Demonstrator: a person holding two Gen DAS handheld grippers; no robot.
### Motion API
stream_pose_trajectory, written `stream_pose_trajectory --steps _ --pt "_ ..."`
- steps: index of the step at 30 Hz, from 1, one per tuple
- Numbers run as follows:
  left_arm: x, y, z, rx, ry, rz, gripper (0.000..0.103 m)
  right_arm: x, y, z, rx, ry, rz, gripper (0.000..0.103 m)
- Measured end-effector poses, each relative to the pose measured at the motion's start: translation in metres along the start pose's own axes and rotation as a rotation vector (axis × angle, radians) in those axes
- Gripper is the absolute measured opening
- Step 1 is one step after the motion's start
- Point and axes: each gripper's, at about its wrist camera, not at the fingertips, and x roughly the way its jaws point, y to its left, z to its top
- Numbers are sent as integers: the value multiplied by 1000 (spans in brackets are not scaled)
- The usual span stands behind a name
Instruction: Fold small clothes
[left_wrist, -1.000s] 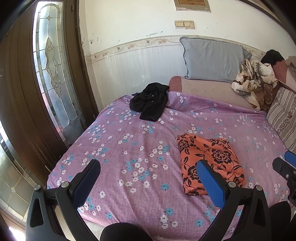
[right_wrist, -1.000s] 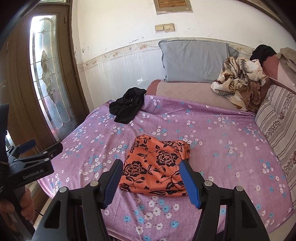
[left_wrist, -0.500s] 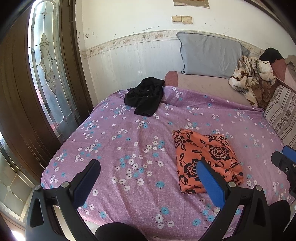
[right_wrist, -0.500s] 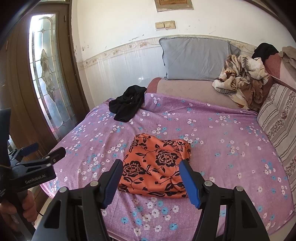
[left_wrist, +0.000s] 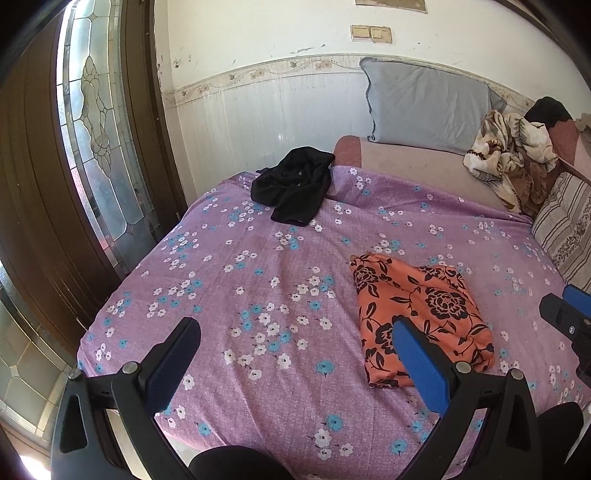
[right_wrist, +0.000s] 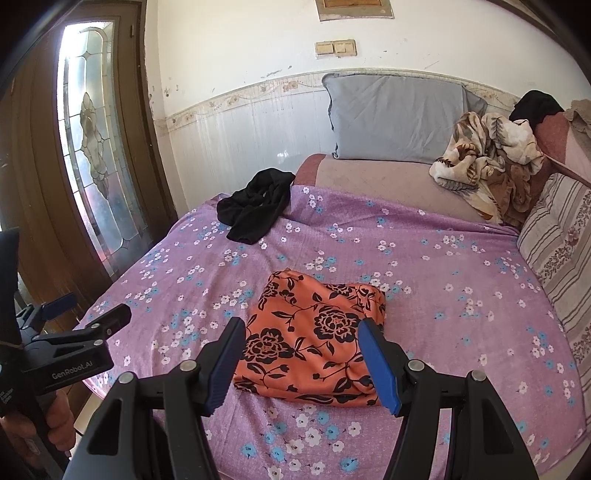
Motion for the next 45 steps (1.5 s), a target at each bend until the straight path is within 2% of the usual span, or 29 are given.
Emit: stream_pose_trajectory --steps 15,22,23,24,27,29,31,33,35,37,41,43,45 --pt "26 -5 -4 -1 45 8 103 27 -7 -8 31 47 5 67" --pt "59 -23 -1 31 80 2 103 64 -33 -14 82 96 39 67" --pt "68 -28 0 37 87 -3 103 74 -41 -16 98 105 58 71" --pt "78 -34 0 47 101 -14 103 86 -51 -18 121 119 83 75" --pt "126 -57 -2 86 203 -111 103 131 -88 -27 238 181 164 76" --pt "165 -74 -6 105 302 -178 103 165 -118 -36 345 230 176 76" --pt "198 -88 -10 93 378 -209 103 198 -148 -46 463 286 185 76" --pt "221 -99 -10 73 421 -231 103 224 -171 -56 569 313 241 76" --pt "229 -102 -7 45 425 -239 103 235 -185 -61 654 314 256 76" --pt "227 -99 -5 28 396 -222 103 227 -186 -57 645 249 242 76" --pt "227 -92 -10 80 358 -110 103 213 -158 -41 477 176 244 76" --pt "233 -94 -24 121 359 -78 103 217 -143 -45 423 211 268 75" --pt "229 -97 -30 143 309 -58 103 235 -130 -60 365 336 182 70"
